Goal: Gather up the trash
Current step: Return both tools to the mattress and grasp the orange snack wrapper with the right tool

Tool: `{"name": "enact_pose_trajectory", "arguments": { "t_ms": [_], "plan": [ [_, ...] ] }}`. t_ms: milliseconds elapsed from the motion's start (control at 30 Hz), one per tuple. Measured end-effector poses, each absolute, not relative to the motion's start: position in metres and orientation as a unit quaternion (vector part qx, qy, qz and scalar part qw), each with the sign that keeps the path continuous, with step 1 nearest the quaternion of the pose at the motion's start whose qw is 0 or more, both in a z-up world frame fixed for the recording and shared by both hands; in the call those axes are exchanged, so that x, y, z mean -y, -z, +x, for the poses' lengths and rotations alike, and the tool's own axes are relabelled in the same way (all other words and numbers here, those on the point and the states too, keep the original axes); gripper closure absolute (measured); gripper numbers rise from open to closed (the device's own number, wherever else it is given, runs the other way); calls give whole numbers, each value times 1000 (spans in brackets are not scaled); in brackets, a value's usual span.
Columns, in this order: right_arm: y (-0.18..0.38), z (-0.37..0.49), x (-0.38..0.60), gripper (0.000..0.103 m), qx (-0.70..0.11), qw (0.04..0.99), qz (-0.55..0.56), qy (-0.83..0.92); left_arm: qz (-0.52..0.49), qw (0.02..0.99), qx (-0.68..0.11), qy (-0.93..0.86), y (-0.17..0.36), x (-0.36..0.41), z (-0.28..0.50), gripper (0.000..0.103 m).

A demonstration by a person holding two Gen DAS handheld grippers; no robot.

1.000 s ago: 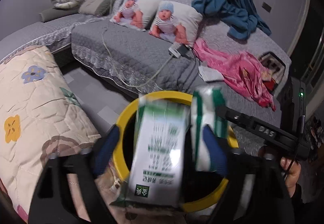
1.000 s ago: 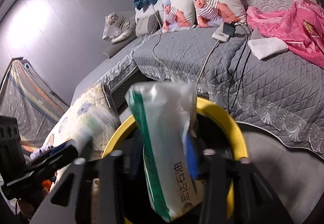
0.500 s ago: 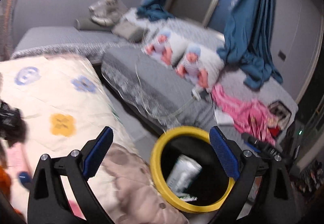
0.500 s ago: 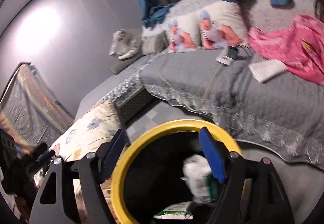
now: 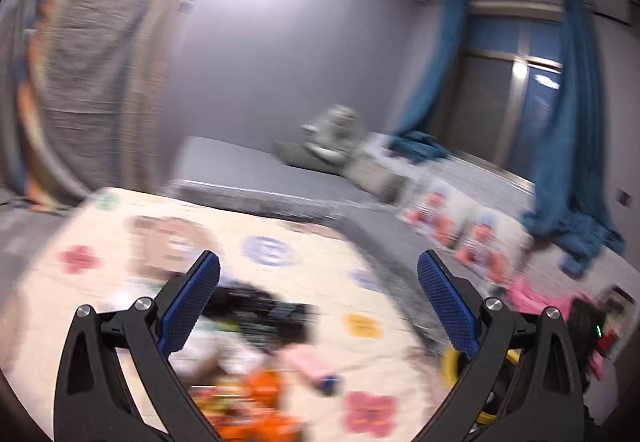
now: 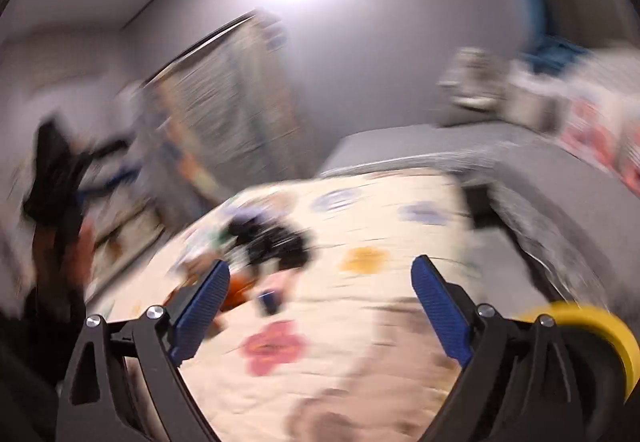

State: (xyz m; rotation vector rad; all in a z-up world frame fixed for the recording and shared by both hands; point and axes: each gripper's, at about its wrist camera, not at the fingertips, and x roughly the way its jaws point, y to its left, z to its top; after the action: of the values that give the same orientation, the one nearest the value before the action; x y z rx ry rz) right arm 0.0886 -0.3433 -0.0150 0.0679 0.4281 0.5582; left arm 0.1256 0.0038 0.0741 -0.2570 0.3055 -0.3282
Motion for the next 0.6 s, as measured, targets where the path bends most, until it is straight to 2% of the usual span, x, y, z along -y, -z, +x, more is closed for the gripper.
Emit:
{"name": "enact_pose_trajectory", "arguments": {
  "t_ms": [167, 367, 500, 600],
  "plan": [
    [34, 103, 233, 15, -238, 894, -109, -363, -178, 974, -117, 77, -93, -99, 101, 8],
    [64, 120, 158, 15, -264, 855, -193, -403, -178, 981, -74, -16, -89, -150, 69, 8],
    [81, 139, 125, 23, -284, 840, -226, -403, -176, 973, -152, 5, -48, -152, 84, 8],
    [92, 146, 115, 36, -308, 829, -226, -408, -191, 957, -218, 26, -13, -153, 100, 8]
  ]
}}
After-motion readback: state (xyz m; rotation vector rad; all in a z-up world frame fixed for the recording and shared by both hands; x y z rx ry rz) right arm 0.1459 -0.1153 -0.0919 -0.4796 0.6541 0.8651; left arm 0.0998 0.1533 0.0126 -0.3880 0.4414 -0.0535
